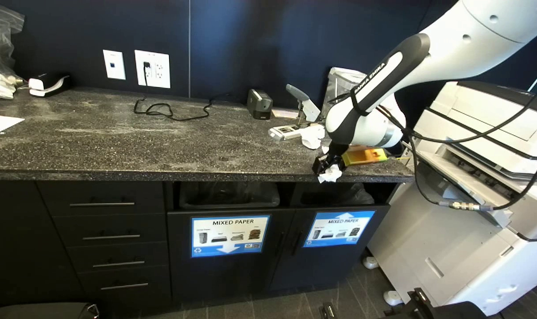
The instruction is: Put the tissues inside the rubbish bin.
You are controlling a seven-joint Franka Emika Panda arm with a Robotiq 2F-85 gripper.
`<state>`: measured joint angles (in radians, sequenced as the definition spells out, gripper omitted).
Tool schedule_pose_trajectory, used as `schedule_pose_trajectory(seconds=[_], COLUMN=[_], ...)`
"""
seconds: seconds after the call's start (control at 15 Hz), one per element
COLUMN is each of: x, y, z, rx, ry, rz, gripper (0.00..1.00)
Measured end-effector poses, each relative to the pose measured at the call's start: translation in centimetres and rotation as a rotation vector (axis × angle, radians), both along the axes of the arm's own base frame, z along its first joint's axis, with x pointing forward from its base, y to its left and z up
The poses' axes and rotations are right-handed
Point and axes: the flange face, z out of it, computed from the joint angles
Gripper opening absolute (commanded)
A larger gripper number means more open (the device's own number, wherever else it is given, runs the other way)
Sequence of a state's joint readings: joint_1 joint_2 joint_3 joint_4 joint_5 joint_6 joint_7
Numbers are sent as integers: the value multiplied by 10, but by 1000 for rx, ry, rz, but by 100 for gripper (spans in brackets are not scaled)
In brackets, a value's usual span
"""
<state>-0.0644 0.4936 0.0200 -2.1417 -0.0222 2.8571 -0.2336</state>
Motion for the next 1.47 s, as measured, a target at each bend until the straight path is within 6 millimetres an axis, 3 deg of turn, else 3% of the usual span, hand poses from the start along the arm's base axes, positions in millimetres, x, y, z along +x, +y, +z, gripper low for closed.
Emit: schedule_pose_trajectory(seconds=[0.6, 1.0, 1.2, 1.47], x=[-37, -77, -87, -95], y=[-8, -35, -47, -47], z=[-20, -74, -90, -113], rx=[81, 94, 99, 126], ry=[-240, -143, -162, -243], rz=[-59, -47, -63, -66], gripper=[14, 14, 14, 14])
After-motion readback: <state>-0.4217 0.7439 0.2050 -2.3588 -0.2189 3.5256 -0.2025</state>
